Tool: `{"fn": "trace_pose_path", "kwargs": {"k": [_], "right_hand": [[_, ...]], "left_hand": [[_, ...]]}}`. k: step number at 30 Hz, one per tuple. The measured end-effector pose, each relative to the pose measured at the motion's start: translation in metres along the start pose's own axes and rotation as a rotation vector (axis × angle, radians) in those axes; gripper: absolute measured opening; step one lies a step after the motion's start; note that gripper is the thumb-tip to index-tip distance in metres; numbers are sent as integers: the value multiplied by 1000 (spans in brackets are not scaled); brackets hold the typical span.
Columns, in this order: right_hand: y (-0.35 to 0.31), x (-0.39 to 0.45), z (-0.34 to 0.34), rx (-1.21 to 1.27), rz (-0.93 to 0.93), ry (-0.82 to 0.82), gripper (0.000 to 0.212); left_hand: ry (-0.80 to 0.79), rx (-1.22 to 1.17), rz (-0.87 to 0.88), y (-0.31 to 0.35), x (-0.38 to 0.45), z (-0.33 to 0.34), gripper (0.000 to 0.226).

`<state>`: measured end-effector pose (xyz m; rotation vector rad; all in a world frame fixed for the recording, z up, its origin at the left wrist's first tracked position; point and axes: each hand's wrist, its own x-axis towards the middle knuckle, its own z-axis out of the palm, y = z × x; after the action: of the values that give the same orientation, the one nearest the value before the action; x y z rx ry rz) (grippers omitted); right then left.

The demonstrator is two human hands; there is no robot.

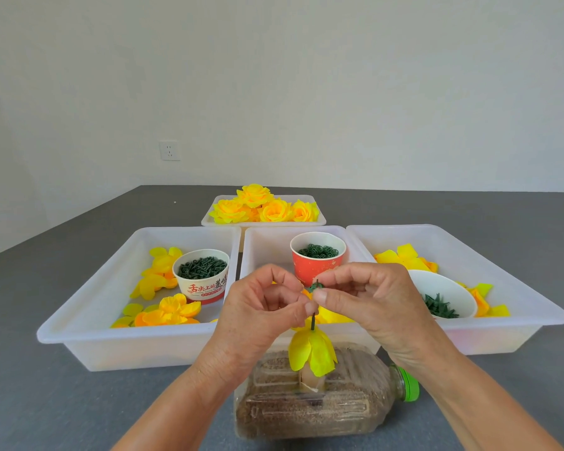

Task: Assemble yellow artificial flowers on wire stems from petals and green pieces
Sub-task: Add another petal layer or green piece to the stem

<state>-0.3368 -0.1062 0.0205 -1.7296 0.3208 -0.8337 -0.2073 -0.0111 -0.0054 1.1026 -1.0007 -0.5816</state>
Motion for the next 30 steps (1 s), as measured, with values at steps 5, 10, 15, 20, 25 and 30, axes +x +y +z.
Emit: {"fn": "trace_pose_path", "kwargs": {"k": [5, 10, 15, 20, 25, 30], "right_hand": [[-1, 0, 0, -20, -9, -9, 17], [1, -2, -1, -117, -23, -17, 24], [5, -2, -1, -140, -31, -24, 26], [7, -1, -1, -179, -63, -17, 29], [9, -1, -1, -201, -73, -5, 29], [9, -2, -1, -204, -67, 1, 27]], "left_hand": [[-6, 8, -3, 1, -1, 0, 24], [-5, -5, -11, 1, -2, -2, 25], [4, -22, -5, 2, -6, -5, 26], [14, -23, 3, 4, -9, -5, 25], [18, -16, -1, 4, -9, -4, 25], [44, 5, -2, 3, -8, -2, 21]]}}
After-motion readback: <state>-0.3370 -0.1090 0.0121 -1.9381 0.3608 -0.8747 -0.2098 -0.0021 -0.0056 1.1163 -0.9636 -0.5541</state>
